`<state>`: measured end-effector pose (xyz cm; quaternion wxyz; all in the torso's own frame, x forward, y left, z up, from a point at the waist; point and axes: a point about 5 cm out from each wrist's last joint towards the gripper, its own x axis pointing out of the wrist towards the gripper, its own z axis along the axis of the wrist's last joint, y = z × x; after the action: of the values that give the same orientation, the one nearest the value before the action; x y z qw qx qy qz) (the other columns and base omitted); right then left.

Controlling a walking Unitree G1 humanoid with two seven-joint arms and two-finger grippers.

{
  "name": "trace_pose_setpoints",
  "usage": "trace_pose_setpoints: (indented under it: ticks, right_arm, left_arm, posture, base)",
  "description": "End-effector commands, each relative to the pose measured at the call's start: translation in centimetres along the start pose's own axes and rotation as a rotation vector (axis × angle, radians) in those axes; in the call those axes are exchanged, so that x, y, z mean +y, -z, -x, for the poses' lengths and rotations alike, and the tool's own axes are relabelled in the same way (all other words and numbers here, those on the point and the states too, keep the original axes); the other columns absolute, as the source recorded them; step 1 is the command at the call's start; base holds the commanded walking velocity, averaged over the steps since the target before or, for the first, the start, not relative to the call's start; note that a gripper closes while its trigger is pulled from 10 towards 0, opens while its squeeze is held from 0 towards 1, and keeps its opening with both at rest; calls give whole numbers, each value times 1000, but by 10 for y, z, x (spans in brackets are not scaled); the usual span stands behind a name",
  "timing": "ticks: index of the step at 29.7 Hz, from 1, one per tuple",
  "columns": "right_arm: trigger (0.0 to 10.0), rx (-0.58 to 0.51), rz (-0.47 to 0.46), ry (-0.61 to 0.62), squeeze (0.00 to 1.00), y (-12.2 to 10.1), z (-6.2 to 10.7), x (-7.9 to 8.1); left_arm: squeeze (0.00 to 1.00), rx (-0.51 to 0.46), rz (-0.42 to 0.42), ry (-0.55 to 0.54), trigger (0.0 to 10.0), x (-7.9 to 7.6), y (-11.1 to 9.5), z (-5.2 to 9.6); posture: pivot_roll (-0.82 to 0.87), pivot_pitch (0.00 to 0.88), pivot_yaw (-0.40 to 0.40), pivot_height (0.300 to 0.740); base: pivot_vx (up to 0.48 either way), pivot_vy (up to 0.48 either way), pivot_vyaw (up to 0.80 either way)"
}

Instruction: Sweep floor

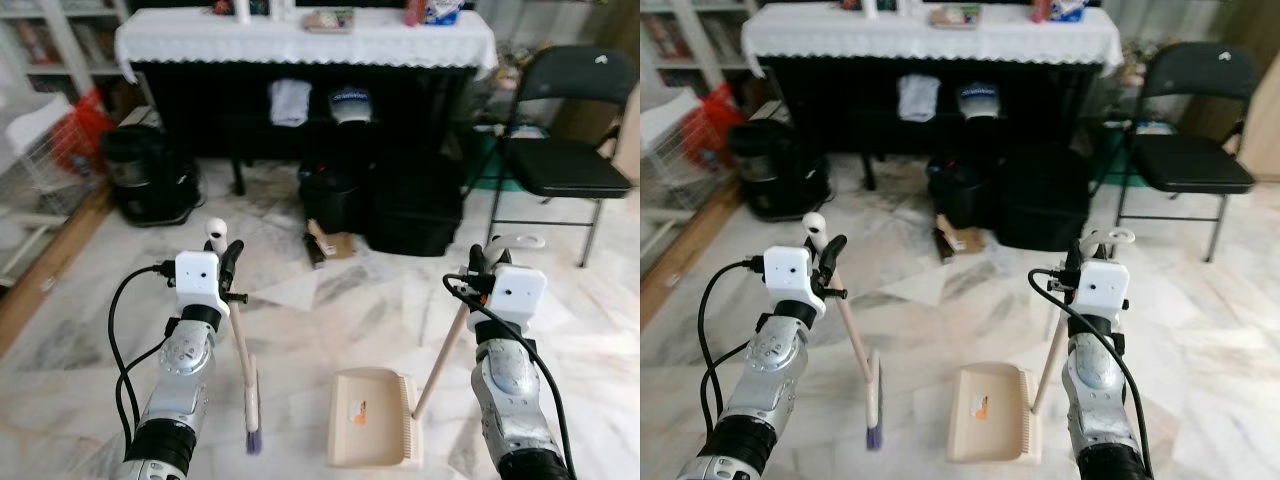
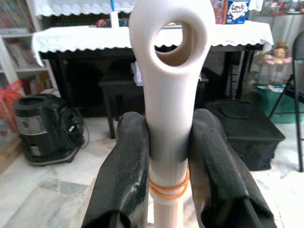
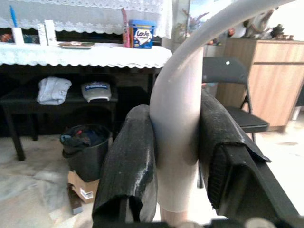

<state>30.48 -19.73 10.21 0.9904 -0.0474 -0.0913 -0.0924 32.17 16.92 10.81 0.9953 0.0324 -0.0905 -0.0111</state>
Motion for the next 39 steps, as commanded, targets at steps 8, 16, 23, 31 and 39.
trace_pose_setpoints:
  ticks: [8,16,23,31,39]
  right_arm:
    - [10000,-63,-15,-9,0,-11,-4,5]
    - [10000,-69,-16,-9,0,-11,-3,6]
    - [10000,-74,-18,-10,0,-12,-3,7]
    - [10000,-69,-17,-7,0,-10,-2,6]
    - [10000,-59,-25,2,0,-10,-2,5]
  left_arm:
    - [0,-45,-21,7,10000,4,-9,-3]
    - [0,-36,-28,27,10000,2,-8,-3]
    - [0,-36,-26,36,10000,0,-9,-4]
    - [0,-36,-24,37,10000,0,-9,-3]
    - [0,-38,-19,42,10000,-1,-9,-2]
  posture:
    - [-65,0,32,740]
    - [-66,0,35,740]
    - [-65,0,36,740]
    - [-65,0,37,740]
    - [-63,0,32,740]
  base:
    - [0,0,-293]
    - [0,0,0]
    - [188,0,0]
    - [277,0,0]
    - [282,0,0]
